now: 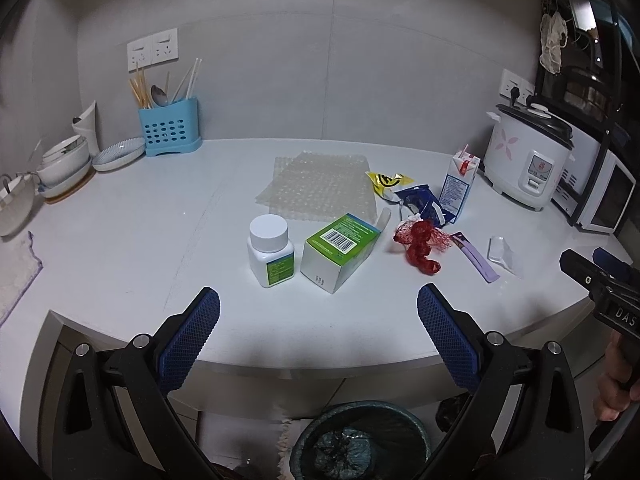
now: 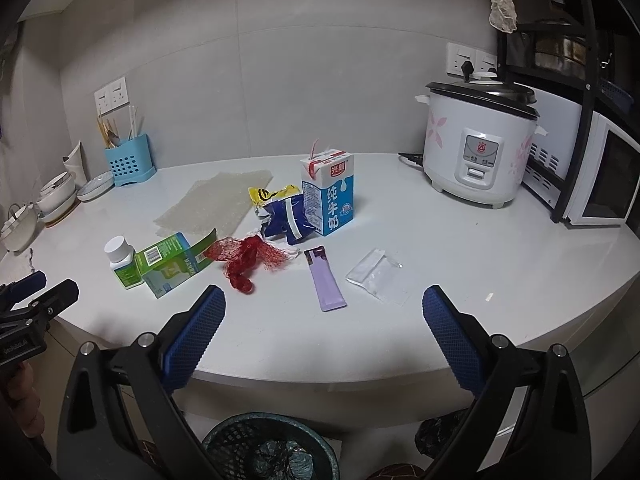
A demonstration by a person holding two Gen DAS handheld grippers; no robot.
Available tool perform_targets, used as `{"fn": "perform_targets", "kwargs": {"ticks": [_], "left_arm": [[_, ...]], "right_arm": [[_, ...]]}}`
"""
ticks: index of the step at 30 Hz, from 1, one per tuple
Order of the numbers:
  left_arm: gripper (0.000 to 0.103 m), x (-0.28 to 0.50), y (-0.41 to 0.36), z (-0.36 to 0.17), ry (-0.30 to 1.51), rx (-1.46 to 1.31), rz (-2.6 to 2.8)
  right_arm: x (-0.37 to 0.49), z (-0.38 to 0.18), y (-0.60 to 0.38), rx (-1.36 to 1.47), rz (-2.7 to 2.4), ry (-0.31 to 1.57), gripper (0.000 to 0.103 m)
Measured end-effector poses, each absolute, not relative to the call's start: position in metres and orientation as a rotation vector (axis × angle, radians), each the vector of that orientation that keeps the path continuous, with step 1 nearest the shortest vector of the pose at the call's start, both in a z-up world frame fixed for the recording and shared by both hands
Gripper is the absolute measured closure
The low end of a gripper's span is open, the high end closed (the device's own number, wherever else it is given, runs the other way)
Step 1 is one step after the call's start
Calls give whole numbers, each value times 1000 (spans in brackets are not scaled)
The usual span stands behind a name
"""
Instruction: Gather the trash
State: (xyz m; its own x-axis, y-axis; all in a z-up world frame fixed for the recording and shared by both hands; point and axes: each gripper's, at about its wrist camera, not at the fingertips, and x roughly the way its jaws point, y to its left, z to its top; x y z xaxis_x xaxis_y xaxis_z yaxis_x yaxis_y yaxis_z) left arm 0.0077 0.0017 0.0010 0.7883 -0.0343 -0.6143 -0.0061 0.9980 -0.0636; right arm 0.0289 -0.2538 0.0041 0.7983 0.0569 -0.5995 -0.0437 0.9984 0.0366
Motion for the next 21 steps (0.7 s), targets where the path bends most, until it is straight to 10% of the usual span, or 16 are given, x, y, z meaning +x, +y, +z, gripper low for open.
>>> {"fn": "perform_targets", "kwargs": {"ticks": [21], "left_arm": [[6, 8, 3, -4, 673, -73, -13]], "right_arm": [[26, 2, -253, 13, 51, 647, 9]]}}
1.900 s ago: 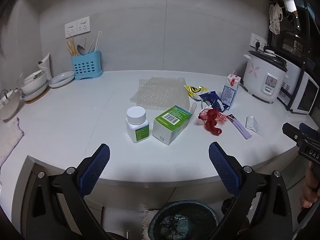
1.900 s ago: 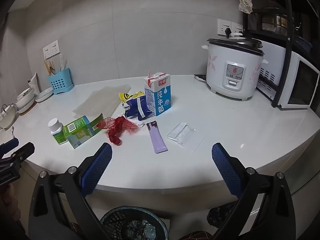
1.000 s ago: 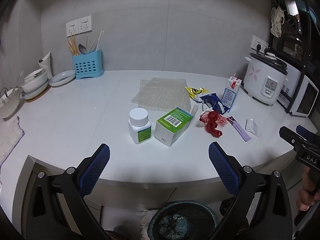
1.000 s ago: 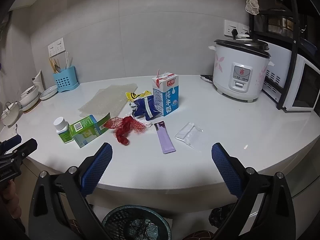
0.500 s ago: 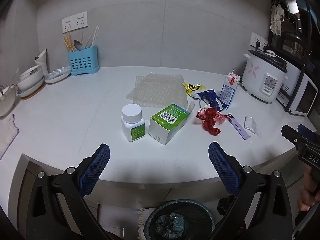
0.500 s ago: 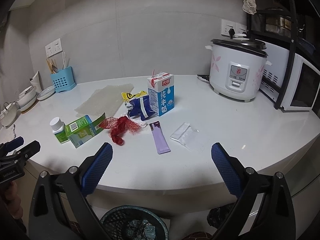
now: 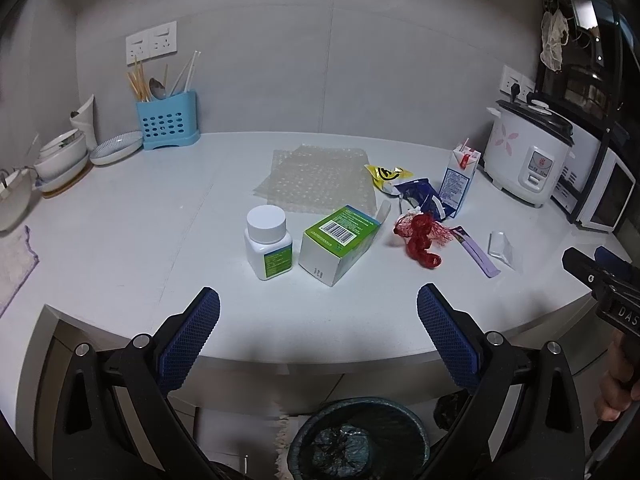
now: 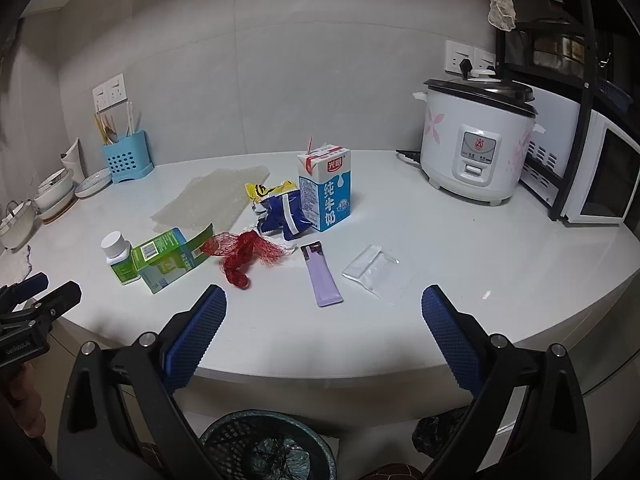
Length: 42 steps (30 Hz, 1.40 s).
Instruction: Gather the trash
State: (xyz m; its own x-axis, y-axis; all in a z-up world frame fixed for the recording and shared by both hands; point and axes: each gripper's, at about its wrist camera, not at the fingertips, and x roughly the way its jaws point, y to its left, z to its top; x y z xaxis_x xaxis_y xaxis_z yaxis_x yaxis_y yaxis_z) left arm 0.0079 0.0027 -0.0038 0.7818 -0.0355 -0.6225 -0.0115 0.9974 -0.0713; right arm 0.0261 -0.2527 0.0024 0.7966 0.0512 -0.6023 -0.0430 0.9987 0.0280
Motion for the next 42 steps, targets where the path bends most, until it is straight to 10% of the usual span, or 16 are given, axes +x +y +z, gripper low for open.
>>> {"fn": "perform_targets", "kwargs": {"ticks": [42], "left_arm": [[6, 86, 41, -23, 739, -97, 85]], "right_arm": [[103, -22, -235, -49, 68, 721, 9]]}}
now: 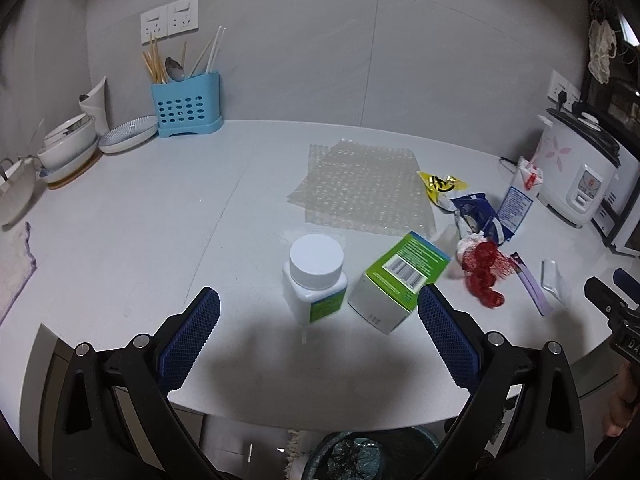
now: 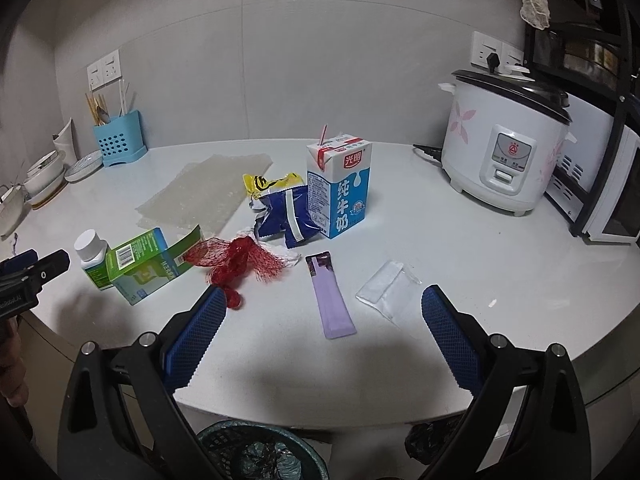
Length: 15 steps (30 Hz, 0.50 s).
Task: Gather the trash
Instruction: 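Grasp the white pill bottle with the left tool while the right tool grasps the purple packet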
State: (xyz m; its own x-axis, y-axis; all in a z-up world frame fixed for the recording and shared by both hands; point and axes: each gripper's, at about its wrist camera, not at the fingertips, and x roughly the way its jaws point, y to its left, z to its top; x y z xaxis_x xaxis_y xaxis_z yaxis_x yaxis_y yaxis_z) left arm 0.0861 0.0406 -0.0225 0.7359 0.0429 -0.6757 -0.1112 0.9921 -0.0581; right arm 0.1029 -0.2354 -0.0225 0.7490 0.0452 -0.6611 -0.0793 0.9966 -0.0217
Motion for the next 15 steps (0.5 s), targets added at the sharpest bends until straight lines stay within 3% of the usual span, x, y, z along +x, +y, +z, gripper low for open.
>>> {"fn": "perform_targets", "kwargs": {"ticks": [6, 15], "left_arm": [[6, 127, 53, -42, 794, -101, 140], [8, 154, 69, -71, 862, -147, 189]], "right_arm": [[150, -42, -230, -93, 69, 796, 15], [197, -79, -227, -97, 89, 939, 35]]}}
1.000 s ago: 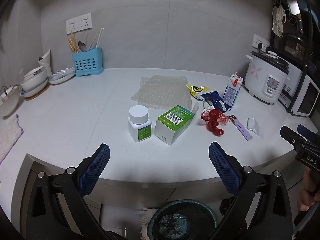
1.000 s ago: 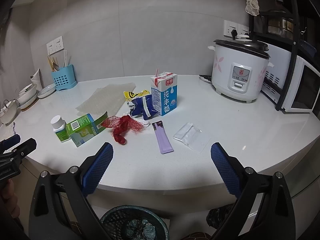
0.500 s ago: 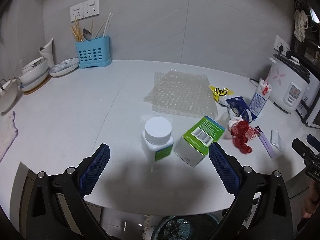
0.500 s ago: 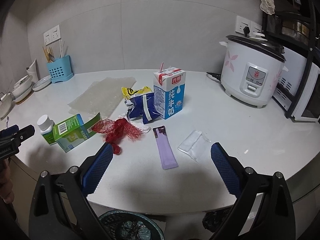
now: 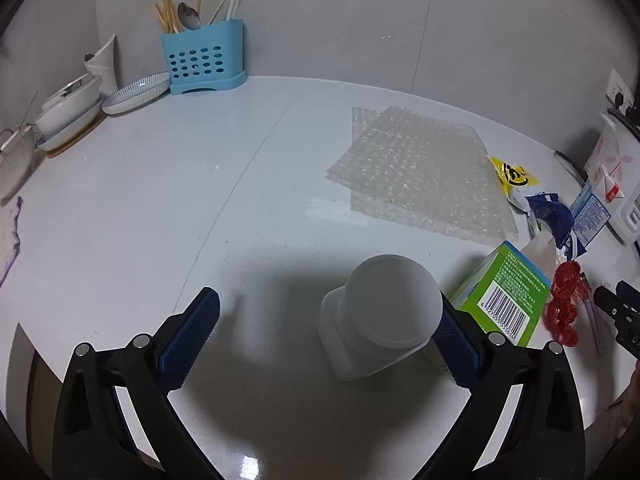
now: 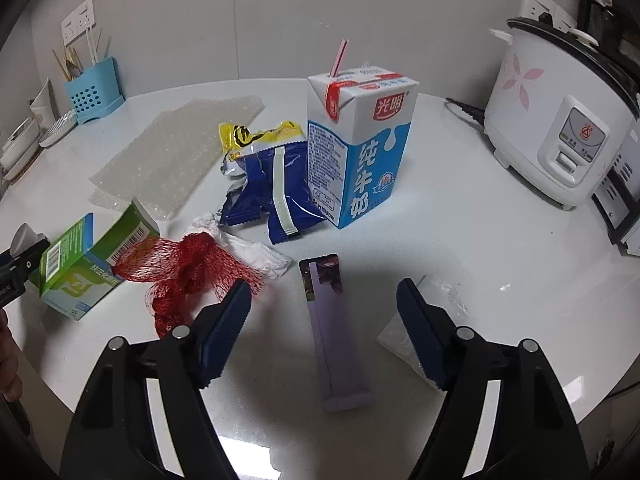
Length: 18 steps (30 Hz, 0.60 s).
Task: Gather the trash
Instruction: 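Grasp the white pill bottle with the left tool while the right tool grasps the purple packet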
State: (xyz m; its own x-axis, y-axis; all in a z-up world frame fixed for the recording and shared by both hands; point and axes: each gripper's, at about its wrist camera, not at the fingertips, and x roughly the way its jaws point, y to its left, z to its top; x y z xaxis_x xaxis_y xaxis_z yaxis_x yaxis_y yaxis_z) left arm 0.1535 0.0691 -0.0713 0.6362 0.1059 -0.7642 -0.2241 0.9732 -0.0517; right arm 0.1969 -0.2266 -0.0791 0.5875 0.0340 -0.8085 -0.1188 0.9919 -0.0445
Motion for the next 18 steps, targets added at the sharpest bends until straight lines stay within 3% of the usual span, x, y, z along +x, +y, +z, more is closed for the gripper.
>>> {"fn": "perform_targets", "kwargs": {"ticks": [7, 13, 15, 17, 18], "left_arm": [[14, 164, 70, -77, 889, -149, 204], [34, 168, 70, -82, 920, -184, 190], [50, 167, 68, -81, 922, -186, 176], [53, 165, 66, -79, 925, -173, 186], [53, 164, 65, -79, 923, -169, 184]], "right_arm": [[203, -95, -231, -84, 96, 991, 47], [204, -99, -231, -79, 97, 1013, 61], [203, -99, -232, -66, 91, 1016, 67], [203, -98, -231, -67, 88, 1017, 80], [203, -98, -230, -71, 84, 1017, 80]]}}
